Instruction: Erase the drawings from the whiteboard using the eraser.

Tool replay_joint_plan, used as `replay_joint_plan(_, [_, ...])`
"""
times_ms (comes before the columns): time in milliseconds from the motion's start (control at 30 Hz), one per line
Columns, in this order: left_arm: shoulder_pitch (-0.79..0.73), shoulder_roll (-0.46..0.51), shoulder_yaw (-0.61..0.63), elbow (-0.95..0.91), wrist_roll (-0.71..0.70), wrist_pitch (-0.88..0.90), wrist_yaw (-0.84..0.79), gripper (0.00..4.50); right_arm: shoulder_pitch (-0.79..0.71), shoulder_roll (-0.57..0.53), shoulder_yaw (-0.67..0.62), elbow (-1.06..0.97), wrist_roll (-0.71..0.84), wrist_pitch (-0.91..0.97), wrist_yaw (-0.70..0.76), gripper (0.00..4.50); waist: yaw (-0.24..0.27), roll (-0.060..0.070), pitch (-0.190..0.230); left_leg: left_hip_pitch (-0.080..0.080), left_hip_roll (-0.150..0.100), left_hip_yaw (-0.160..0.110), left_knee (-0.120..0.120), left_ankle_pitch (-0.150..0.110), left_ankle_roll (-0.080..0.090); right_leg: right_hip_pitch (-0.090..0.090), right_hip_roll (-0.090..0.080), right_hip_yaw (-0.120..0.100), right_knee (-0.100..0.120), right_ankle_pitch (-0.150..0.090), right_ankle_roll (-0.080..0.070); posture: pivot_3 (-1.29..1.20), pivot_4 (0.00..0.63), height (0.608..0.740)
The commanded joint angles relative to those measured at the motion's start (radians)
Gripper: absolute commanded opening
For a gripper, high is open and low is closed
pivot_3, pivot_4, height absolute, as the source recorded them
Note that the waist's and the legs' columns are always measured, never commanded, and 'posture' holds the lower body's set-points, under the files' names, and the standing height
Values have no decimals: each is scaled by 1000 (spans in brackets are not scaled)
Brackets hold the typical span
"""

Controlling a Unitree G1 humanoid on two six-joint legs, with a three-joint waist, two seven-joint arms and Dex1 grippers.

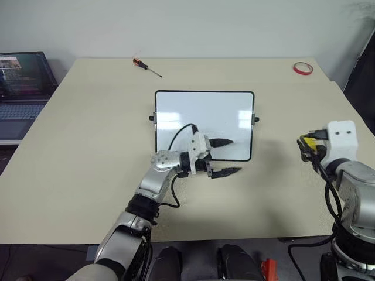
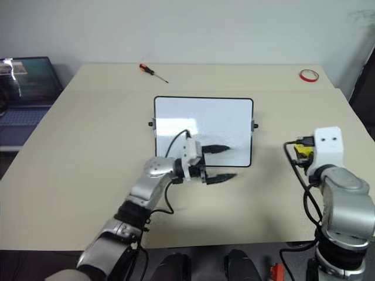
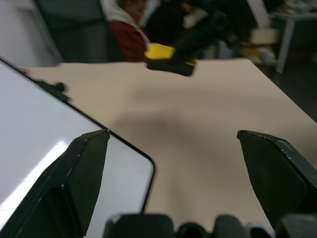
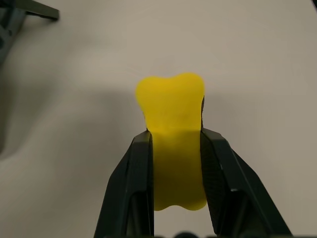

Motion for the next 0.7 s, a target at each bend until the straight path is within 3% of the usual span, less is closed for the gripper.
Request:
replay_joint_plan(33, [-51,-23,-15,77,16,-68,-68,4500,18,8,-51,-8,32,-11,-8,965,0,0,0,0,-1,0,0,0,0,0,0,0,0,0,0,0,150,740])
replay_joint_plan(167, [-87,-56,-22,165,71,-131,-42,4500,54,26,-73,31,68,-50,-7,965,3,0,0,-1,-3,0,0,0,0,0,-3,1,0,-1,2,0,150,740])
replay_joint_plan(300, [-58,-91,-25,110,80,-116,-5,4500,76,41,-76,86,103,-124,-13,965,3,0,0,-1,-3,0,0,0,1,0,-3,1,0,-1,2,0,150,740])
replay_joint_plan(700, [-16,-74,-25,14,94,-66,29,4500,88,-1,-6,212,212,-270,1,965,3,0,0,0,-3,-1,2,0,1,0,-4,2,2,-1,2,0,150,740])
